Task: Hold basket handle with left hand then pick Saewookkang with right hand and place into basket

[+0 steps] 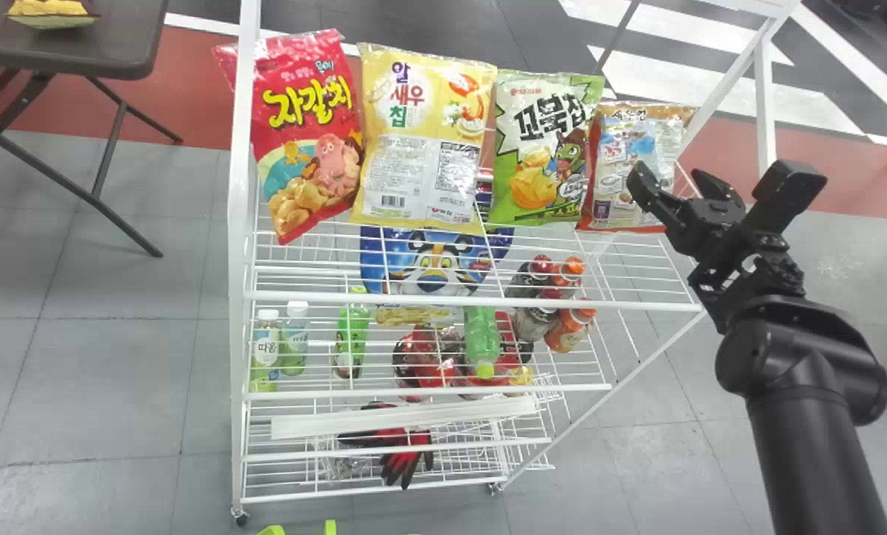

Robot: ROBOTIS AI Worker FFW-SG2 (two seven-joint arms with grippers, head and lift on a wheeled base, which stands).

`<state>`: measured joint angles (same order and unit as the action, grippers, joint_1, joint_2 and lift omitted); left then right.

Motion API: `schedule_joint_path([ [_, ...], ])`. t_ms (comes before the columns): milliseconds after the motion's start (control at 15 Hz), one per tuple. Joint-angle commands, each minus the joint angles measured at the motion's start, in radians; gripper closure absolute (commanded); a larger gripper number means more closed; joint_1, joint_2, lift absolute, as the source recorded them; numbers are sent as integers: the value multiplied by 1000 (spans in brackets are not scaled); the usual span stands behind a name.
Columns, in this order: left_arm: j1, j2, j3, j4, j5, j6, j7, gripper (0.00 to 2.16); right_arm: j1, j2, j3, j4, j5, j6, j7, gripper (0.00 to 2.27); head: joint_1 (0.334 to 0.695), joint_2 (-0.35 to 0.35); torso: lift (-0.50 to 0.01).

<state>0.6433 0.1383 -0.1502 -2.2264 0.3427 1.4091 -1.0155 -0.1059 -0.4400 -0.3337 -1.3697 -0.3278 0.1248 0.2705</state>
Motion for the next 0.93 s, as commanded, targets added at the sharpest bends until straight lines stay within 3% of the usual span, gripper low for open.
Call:
schedule_joint_path([
  [0, 1, -2, 0, 5, -1, -8, 0, 1794, -55, -12, 36, 104, 10, -64, 13, 127, 695, -350, -19],
  [867, -22, -3, 6, 24, 2, -17, -9, 1794, -308, -48, 185, 472, 145, -138, -22, 124, 695, -350, -19],
])
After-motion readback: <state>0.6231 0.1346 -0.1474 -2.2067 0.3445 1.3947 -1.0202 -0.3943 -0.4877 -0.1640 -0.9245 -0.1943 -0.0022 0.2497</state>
